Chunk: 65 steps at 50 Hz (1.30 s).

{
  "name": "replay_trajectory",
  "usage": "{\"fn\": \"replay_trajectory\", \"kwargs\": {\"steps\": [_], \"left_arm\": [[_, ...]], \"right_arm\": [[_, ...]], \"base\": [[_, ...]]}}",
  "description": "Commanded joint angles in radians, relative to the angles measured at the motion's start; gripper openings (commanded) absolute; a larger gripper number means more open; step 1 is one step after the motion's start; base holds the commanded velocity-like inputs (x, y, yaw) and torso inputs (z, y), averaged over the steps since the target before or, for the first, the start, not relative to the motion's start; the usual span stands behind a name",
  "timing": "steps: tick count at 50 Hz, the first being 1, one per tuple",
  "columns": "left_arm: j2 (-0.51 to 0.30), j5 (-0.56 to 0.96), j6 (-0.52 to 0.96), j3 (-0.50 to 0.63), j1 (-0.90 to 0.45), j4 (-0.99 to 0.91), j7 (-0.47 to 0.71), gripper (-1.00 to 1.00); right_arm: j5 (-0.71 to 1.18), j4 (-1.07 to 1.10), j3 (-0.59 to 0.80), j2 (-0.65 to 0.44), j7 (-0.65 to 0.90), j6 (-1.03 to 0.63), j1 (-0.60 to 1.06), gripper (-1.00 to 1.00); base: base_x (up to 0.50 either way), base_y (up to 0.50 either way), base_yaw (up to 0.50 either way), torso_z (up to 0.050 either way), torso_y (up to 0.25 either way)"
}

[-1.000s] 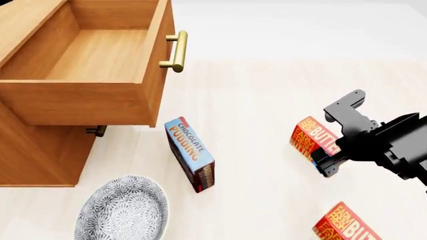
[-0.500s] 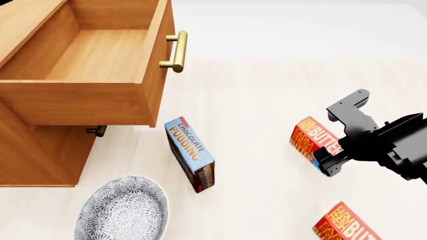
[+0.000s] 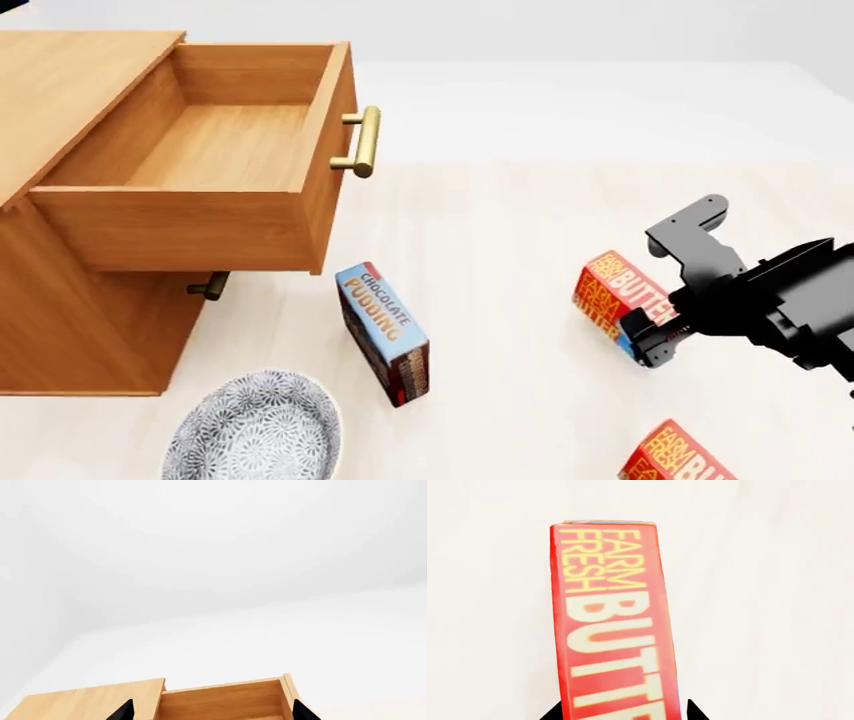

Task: Put the butter at the front in the top drawer of the cabinet and close it.

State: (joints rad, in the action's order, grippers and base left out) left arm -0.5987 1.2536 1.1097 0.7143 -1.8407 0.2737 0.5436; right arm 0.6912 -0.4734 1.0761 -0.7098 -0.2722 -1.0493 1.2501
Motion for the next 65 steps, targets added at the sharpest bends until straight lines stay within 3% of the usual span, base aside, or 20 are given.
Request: {"fn": "replay_trajectory", "kwargs": {"steps": [1,32,39,43,56,65], "left_arm": [[0.001,0.008,0.001,-0.006,0.001,0.003,0.009,1.00],[0.000,0.012,-0.002,-0.006,0.002,0.005,0.002,1.00],[-0.001,0.012,-0.007,-0.004,0.002,0.004,-0.018,1.00],[-0.052,-0.011,-0.038,0.010,0.031,-0.004,-0.103,1.00],[-0.114,0.014,-0.080,0.009,0.111,-0.116,-0.208,1.00],[-0.182,-0.002,-0.138,0.023,0.181,-0.270,-0.306,1.00]], "right_arm": [[-0.020,0.008,-0.007,-0.001,-0.007,0.005,0.013,-1.00],[0.005,0.077,-0.030,-0.027,0.021,-0.036,0.030,-1.00],[0.037,0.152,-0.084,-0.057,0.069,-0.062,0.054,-1.00],[0.074,0.203,-0.147,-0.071,0.111,-0.077,0.081,-1.00],[0.199,0.356,-0.302,-0.129,0.198,-0.134,0.125,-1.00],[0.238,0.474,-0.321,-0.176,0.212,-0.207,0.184,-1.00]], "base": [[0.00,0.00,0.00,0.000,0.250],[0.00,0.00,0.00,0.000,0.250],[0.00,0.00,0.00,0.000,0.007],[0.00,0.00,0.00,0.000,0.000],[0.00,0.00,0.00,0.000,0.000],[0.00,0.00,0.00,0.000,0.002]]}}
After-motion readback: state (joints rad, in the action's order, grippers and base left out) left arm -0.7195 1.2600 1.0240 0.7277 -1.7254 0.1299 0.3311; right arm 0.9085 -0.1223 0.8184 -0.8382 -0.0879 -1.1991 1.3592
